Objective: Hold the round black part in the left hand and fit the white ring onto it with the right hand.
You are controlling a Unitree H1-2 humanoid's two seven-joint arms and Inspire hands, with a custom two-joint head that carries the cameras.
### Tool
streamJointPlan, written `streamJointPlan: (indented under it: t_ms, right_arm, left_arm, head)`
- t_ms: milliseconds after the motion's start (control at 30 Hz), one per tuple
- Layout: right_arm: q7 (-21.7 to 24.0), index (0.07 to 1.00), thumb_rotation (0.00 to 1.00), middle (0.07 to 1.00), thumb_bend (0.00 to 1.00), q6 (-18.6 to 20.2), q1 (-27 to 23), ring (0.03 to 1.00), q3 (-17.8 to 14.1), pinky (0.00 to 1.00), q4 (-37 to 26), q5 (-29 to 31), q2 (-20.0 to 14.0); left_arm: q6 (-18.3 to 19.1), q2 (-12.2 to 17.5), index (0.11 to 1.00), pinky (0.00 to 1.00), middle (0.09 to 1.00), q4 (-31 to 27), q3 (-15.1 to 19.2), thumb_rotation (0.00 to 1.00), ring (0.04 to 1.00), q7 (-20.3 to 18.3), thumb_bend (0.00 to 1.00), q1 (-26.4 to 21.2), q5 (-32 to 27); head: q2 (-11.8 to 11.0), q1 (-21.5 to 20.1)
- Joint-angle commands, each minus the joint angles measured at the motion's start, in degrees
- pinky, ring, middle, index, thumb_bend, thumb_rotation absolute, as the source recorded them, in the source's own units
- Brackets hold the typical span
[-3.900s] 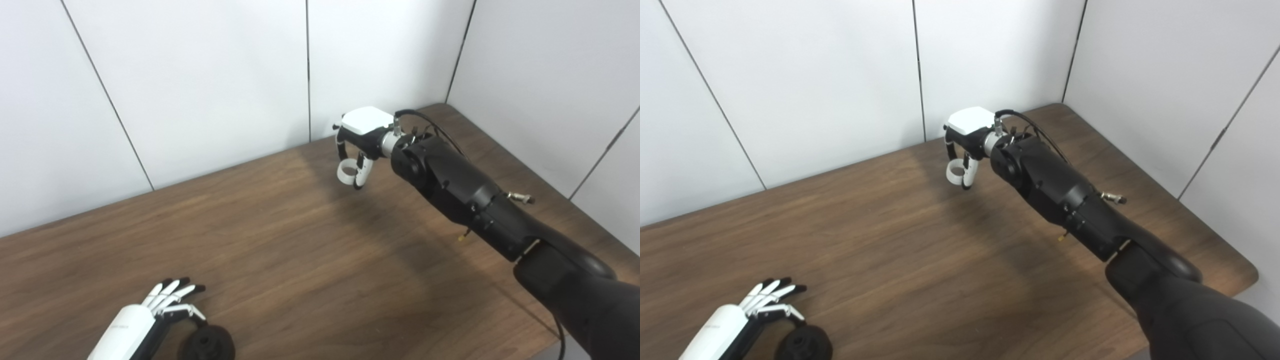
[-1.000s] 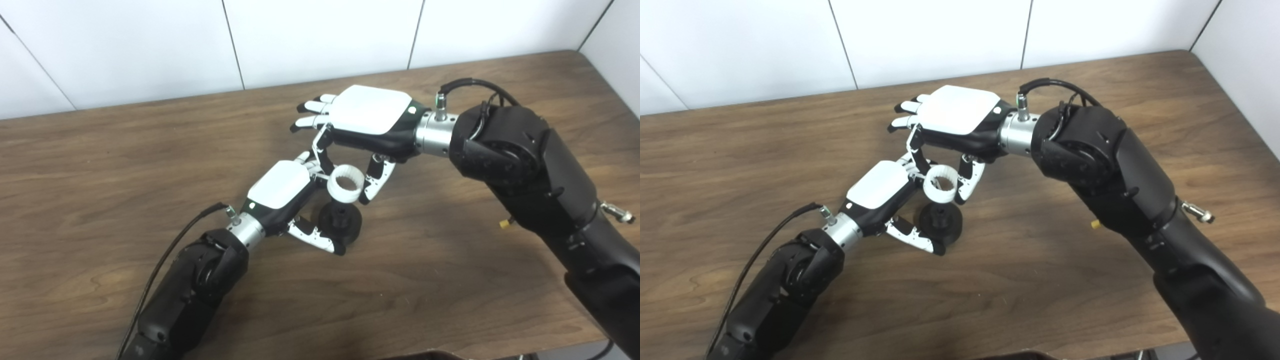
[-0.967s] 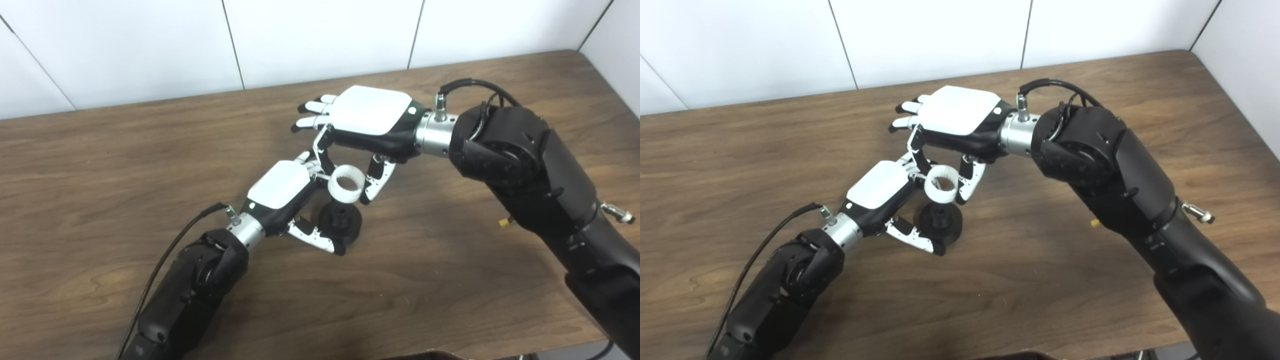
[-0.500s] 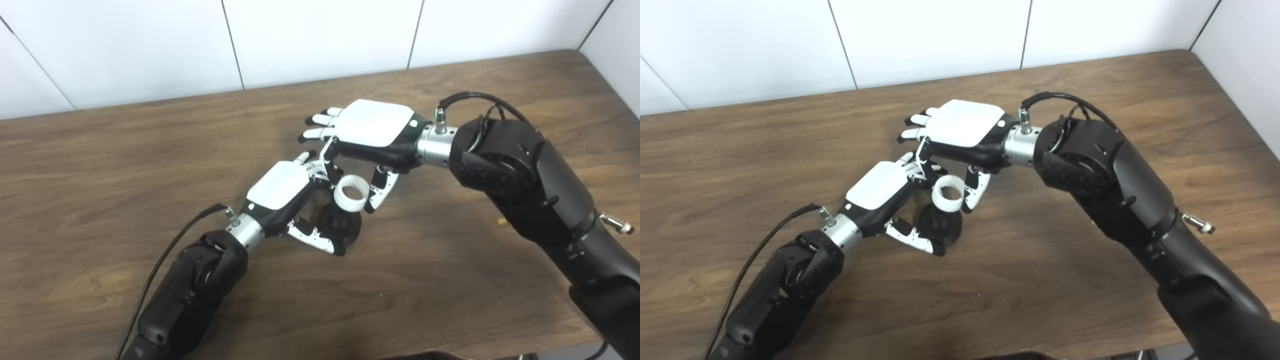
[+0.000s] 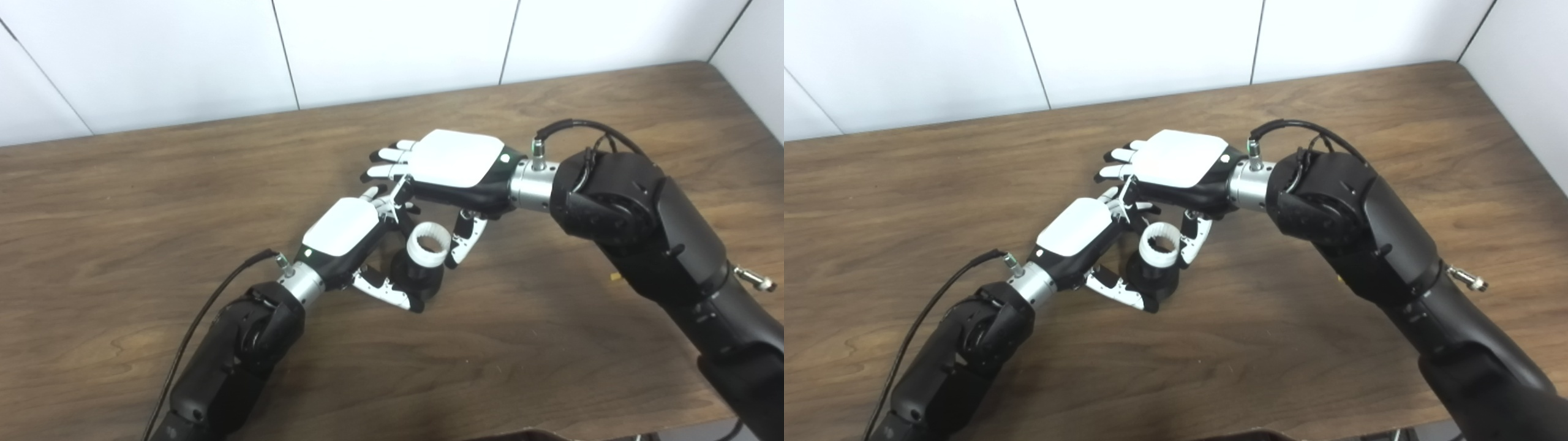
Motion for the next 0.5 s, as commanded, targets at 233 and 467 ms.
streamJointPlan:
  t_ms: [233, 467]
  right_arm:
    - [-1.95, 0.481, 0.13, 0.948, 0.51, -1.03, -1.01, 1.0, -0.54, 1.0, -1.33, 0.92, 0.65]
    - [-1.75, 0.482, 0.13, 0.951, 0.51, -1.02, -0.78, 1.0, 0.05, 1.0, -0.75, 0.09, 1.12]
  left_arm:
    - [-0.18, -0.62, 0.48, 1.0, 0.864, -1.2, 0.04, 0.05, 0.913, 0.4, 0.51, -1.47, 0.46]
    - [-0.12, -0.7, 0.48, 1.0, 0.865, -1.65, -0.03, 0.05, 0.907, 0.3, 0.51, -1.33, 0.62]
  head:
    - [-0.13, 0.34]
    - [-0.13, 0.74]
